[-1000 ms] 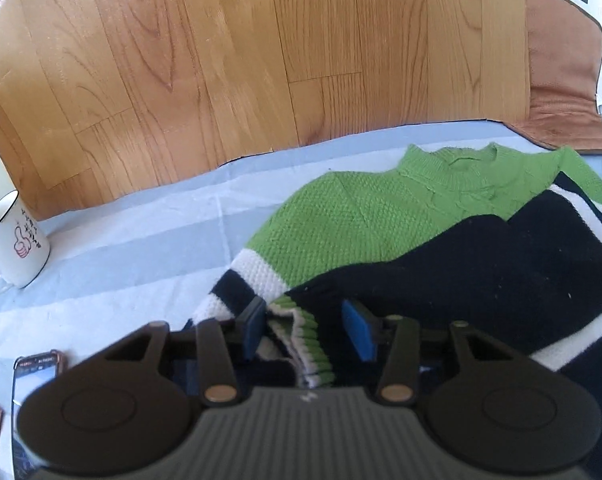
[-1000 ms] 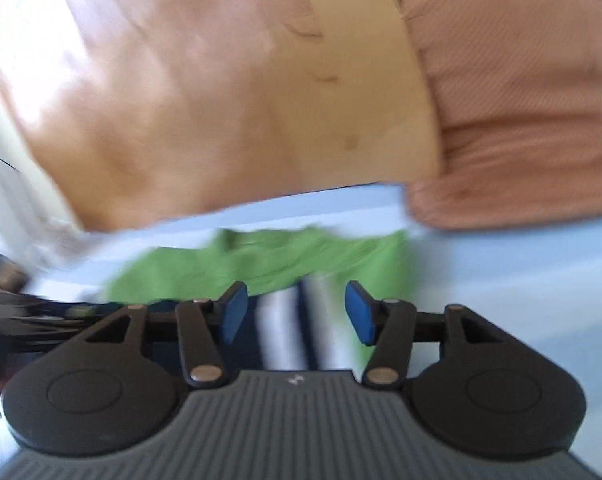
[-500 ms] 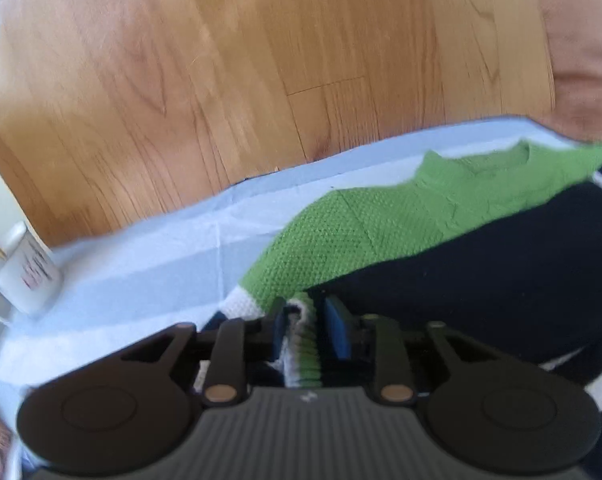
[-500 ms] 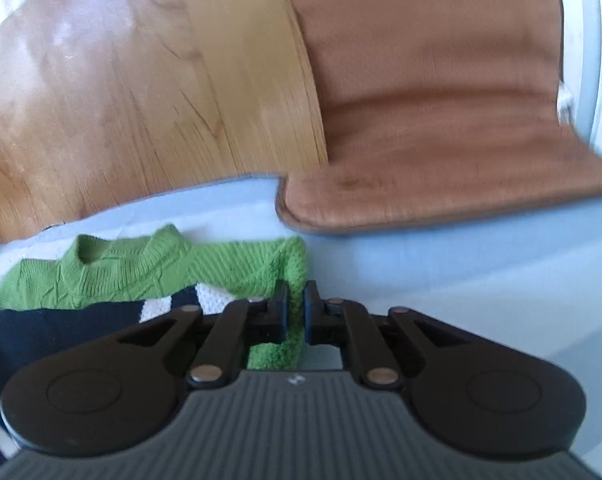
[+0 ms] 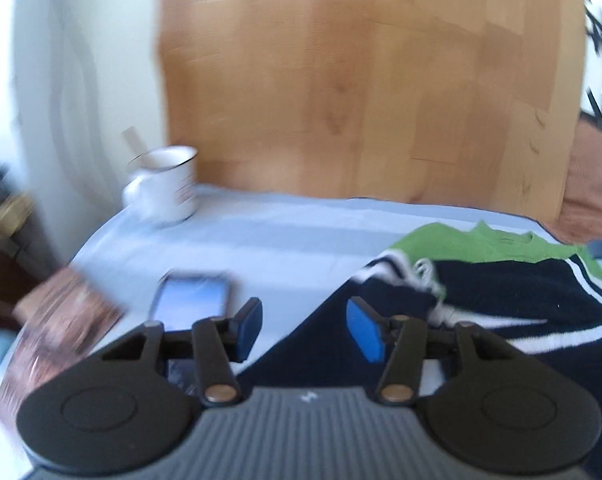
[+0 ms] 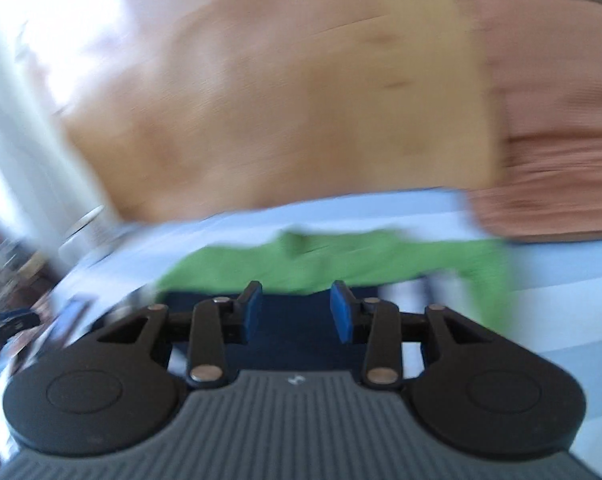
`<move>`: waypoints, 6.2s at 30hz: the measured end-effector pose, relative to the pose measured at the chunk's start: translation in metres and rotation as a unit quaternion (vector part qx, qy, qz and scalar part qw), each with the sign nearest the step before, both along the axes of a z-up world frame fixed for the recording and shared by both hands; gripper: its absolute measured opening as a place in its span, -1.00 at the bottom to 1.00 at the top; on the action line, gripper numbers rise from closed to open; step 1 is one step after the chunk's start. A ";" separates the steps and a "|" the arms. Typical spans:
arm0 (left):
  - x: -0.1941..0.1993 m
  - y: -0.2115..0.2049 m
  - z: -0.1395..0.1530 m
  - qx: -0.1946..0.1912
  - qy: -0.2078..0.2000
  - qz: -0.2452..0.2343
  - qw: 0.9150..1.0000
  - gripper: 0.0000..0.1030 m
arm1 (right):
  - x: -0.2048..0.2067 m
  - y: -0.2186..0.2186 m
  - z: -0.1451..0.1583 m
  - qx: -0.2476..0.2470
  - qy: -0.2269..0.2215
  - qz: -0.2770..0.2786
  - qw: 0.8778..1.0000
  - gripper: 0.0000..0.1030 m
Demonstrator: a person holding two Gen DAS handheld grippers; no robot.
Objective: Fold small clothes
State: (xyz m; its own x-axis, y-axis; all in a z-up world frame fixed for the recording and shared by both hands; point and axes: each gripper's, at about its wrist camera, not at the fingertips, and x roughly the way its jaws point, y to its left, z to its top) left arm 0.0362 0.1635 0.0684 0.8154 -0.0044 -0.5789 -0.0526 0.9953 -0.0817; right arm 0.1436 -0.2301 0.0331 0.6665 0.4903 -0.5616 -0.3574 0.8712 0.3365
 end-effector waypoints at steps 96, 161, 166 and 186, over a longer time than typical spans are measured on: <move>0.134 -0.127 -0.074 -0.083 0.032 -0.110 0.990 -0.07 | -0.033 -0.121 -0.078 0.109 -0.001 -0.318 0.942 -0.73; -0.137 -0.037 -0.055 -0.110 0.057 -0.203 0.971 0.59 | -0.203 -0.135 -0.061 0.095 0.023 -0.217 0.971 -0.41; -0.175 -0.034 -0.066 -0.136 0.083 -0.189 0.969 0.57 | -0.244 -0.149 -0.058 0.145 0.035 -0.181 0.972 -0.35; -0.170 -0.054 -0.109 -0.254 0.160 -0.180 0.937 -0.11 | -0.309 -0.153 -0.098 0.167 0.110 -0.142 0.969 -0.16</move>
State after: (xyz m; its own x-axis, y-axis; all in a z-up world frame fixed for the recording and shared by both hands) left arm -0.1341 0.1096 -0.0407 0.4927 -0.5868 -0.6426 0.1767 0.7905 -0.5864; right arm -0.1652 -0.3829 -0.0645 0.6834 0.4833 -0.5473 -0.0060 0.7533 0.6577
